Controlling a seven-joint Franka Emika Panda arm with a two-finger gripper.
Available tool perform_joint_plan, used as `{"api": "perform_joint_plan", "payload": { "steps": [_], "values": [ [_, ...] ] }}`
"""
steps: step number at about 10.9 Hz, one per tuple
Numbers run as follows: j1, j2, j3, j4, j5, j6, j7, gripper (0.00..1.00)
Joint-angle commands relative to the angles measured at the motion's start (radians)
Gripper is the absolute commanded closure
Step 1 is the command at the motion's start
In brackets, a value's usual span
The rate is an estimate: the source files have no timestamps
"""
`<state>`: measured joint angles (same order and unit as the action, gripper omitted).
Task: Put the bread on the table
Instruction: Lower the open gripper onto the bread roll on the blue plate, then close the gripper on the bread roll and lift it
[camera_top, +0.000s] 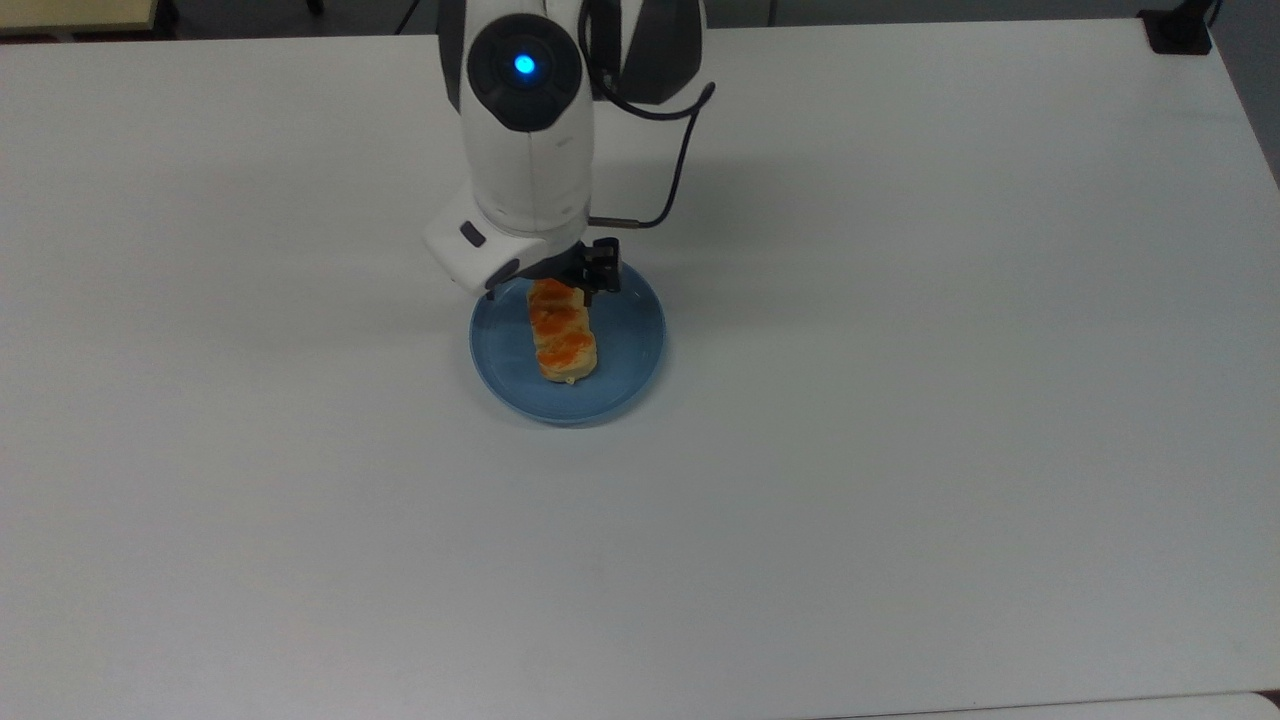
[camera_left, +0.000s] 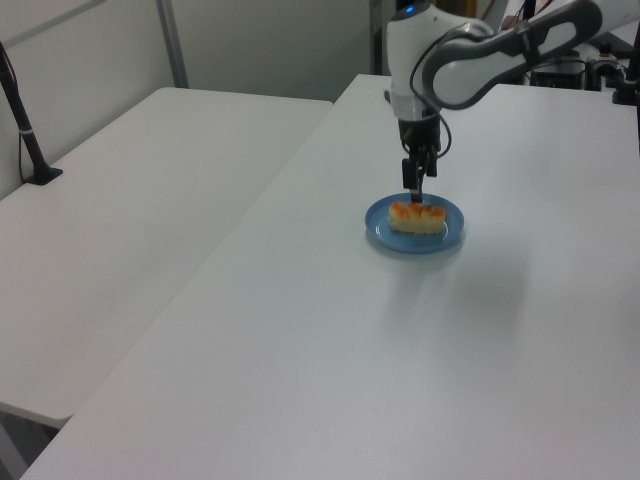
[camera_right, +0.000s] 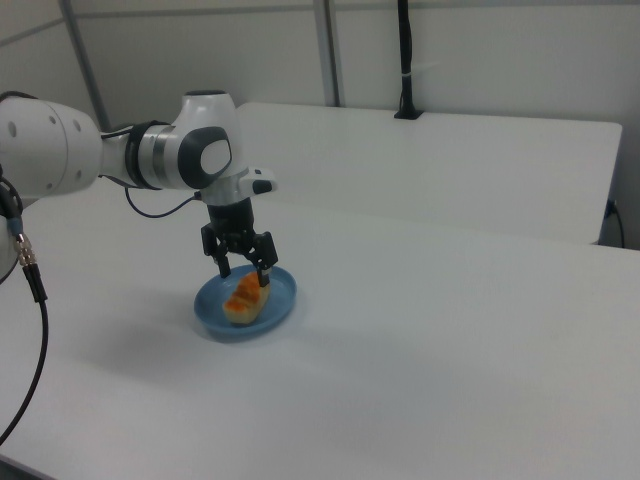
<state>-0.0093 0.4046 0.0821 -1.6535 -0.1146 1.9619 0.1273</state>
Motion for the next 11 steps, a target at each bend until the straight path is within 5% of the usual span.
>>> {"api": "perform_joint_plan", "payload": {
  "steps": [1,5,6,8,11],
  "values": [
    [0.04,0.037,-0.002,-0.003,-0.014,0.045,0.06,0.0],
    [0.038,0.074,-0.002,-0.003,-0.08,0.084,0.058,0.0],
    [0.038,0.082,-0.002,-0.003,-0.086,0.101,0.054,0.07],
    [0.046,0.099,-0.002,-0.003,-0.094,0.107,0.052,0.36],
    [0.057,0.07,-0.002,0.005,-0.088,0.089,0.06,0.58]
  ]
}}
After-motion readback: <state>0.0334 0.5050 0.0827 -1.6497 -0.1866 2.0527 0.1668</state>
